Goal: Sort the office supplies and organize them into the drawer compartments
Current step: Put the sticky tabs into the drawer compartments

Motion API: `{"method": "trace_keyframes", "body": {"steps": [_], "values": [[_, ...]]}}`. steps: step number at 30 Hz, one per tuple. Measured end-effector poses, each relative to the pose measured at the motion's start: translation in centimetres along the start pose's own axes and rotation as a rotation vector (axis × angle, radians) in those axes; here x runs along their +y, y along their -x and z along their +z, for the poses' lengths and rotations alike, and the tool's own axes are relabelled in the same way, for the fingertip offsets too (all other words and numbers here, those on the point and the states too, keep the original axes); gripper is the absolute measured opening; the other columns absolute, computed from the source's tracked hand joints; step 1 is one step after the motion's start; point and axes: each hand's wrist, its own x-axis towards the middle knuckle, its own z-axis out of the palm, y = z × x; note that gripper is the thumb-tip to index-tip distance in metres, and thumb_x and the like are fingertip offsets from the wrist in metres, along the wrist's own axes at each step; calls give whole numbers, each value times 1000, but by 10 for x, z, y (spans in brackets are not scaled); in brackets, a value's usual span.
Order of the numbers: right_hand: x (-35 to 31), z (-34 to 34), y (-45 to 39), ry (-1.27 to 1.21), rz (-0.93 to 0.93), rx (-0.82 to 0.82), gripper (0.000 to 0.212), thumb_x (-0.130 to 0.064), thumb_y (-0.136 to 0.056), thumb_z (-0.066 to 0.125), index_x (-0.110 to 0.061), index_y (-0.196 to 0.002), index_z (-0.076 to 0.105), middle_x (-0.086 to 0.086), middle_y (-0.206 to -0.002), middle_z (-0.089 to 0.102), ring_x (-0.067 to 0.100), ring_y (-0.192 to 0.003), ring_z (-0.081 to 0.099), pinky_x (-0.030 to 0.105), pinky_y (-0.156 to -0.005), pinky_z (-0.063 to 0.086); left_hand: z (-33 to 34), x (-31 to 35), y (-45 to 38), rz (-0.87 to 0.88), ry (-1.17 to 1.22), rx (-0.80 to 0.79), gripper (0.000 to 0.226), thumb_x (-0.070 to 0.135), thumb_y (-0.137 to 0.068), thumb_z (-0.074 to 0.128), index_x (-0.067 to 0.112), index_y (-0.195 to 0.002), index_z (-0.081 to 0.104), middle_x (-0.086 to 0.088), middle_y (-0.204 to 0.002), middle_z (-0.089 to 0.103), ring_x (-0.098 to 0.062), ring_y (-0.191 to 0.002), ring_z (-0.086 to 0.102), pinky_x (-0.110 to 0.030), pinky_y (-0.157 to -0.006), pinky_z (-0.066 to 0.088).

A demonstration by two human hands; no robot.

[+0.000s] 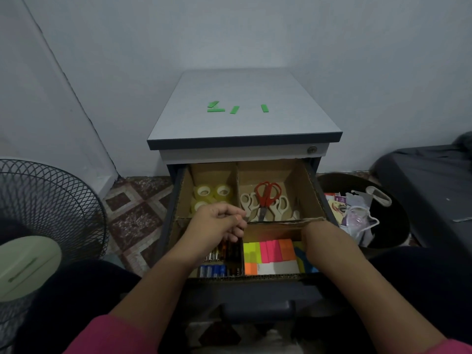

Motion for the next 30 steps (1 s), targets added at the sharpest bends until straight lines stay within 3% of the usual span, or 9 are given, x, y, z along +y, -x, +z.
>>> {"method": "trace_keyframes", "body": {"steps": [2, 5, 8, 12, 25, 30], "values": [[3, -4, 5, -106, -80, 111, 11, -26, -87, 64, -20, -79, 60, -1, -87, 61, 15, -81, 60, 29, -70, 52, 0, -1, 0, 0, 3, -1, 15, -1, -93, 54, 3, -97, 67, -12, -82, 70, -12, -63, 63, -20, -58, 52], [-7, -8, 14, -470, -142, -33, 18, -14, -79, 71, -28, -78, 59, 0, -89, 67, 15, -83, 65, 31, -73, 55, 0, -2, -1, 0, 6, -6, 15, -1, -93, 54, 2, -98, 67, -12, -82, 70, -12, -63, 63, -20, -57, 52], [-25, 1, 14, -641, -161, -126, 23, -9, -75, 73, -28, -79, 61, -1, -86, 66, 15, -77, 66, 28, -62, 55, 1, -3, -3, -4, 4, -9, 14, 0, -93, 54, 4, -97, 67, -12, -82, 70, -12, -63, 63, -19, -57, 52], [-37, 13, 7, -476, -256, -95, 22, -16, -73, 72, -34, -78, 62, -9, -95, 59, 5, -81, 56, 19, -62, 46, 0, -4, -4, -3, 7, -10, 13, 1, -93, 55, 3, -97, 67, -13, -83, 70, -12, -63, 63, -20, -57, 52], [-41, 19, 0, -333, -306, -81, 19, -22, -75, 73, -29, -91, 64, -5, -103, 63, 12, -91, 55, 22, -74, 46, 1, -7, -7, -14, 14, -21, 14, 1, -93, 54, 3, -99, 66, -12, -84, 69, -12, -63, 63, -20, -57, 52], [-40, 17, -1, -291, -328, -104, 28, -18, -78, 73, -29, -101, 63, -5, -111, 61, 13, -102, 57, 21, -77, 45, 1, -6, -7, -10, 13, -22, 14, 1, -93, 53, 2, -99, 66, -12, -83, 69, -11, -62, 62, -19, -57, 52]]}}
